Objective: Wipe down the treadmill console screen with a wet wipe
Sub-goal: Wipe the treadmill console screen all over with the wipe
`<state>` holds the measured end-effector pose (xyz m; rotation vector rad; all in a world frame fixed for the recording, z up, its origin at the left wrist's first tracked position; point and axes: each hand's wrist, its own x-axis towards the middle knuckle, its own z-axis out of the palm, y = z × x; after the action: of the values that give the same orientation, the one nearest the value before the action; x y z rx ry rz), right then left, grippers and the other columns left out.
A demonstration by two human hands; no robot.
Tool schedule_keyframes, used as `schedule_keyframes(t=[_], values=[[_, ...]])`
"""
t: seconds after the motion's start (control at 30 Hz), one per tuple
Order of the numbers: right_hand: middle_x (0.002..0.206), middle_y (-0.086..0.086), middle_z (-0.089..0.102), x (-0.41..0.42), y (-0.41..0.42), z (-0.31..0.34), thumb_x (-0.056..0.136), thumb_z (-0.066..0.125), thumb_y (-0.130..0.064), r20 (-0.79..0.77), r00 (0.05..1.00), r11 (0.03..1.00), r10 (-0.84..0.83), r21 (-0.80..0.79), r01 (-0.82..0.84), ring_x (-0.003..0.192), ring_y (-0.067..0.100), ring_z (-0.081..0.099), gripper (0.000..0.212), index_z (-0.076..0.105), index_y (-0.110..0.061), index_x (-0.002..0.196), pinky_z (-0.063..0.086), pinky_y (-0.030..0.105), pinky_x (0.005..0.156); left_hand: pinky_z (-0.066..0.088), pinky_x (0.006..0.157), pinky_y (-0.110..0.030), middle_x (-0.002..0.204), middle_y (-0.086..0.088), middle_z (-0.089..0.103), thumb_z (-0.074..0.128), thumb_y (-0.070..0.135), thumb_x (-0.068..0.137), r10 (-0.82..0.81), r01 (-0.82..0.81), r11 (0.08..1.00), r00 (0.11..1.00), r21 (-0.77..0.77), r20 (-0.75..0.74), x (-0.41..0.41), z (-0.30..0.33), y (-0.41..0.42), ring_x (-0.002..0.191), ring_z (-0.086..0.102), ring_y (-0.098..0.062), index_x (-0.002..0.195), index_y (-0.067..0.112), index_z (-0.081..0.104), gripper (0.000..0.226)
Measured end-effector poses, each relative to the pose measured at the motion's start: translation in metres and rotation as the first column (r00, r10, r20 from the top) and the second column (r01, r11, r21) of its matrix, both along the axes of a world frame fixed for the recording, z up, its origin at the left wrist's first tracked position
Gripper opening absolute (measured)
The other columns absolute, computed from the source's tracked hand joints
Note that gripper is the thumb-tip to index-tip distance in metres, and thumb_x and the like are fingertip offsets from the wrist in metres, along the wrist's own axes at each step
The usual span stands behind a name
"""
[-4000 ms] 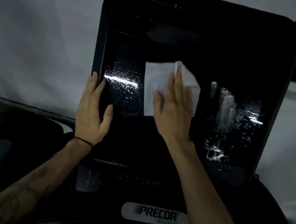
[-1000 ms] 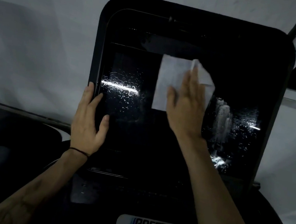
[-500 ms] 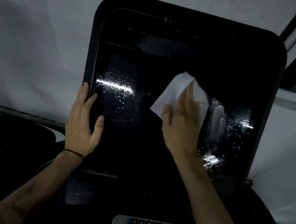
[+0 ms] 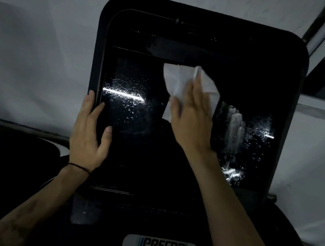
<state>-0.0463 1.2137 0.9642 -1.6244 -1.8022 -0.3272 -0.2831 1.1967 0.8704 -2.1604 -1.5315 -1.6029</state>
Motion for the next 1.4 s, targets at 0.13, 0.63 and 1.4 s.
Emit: schedule_keyframes(t=[0.13,0.63,1.4], values=[[0.170,0.010,0.008,0.021,-0.012,-0.013,0.109,0.034,-0.042,-0.109,0.988,0.994,-0.112,-0.007,0.112,0.147,0.034,0.033,0.064,0.030,0.000,0.156,0.033,0.050,0.119,0.021,0.128,-0.039,0.169,-0.020,0.021,0.042,0.030,0.103,0.007,-0.007,1.000,1.000,0.005,0.008,0.001,0.000,0.000,0.159,0.020,-0.033,0.149,-0.005,0.041,0.058],[0.169,0.010,0.014,0.005,-0.019,-0.022,0.106,0.033,-0.044,-0.013,1.000,0.999,0.008,-0.052,-0.009,0.147,0.032,0.034,0.067,0.031,0.001,0.155,0.031,0.048,0.121,0.024,0.127,-0.044,0.168,-0.021,0.023,0.042,0.031,0.103,0.011,-0.011,1.000,1.000,0.014,0.000,0.002,0.000,0.000,0.158,0.021,-0.035,0.148,-0.006,0.042,0.058],[0.171,0.002,0.000,0.028,-0.032,-0.034,0.107,0.038,-0.047,-0.050,0.993,0.994,-0.104,-0.041,0.102,0.145,0.033,0.032,0.068,0.023,-0.008,0.160,0.039,0.044,0.114,0.019,0.128,-0.038,0.169,-0.024,0.020,0.040,0.032,0.104,0.001,-0.001,1.000,1.000,0.007,-0.014,0.002,0.001,-0.001,0.159,0.018,-0.034,0.149,-0.007,0.039,0.059]])
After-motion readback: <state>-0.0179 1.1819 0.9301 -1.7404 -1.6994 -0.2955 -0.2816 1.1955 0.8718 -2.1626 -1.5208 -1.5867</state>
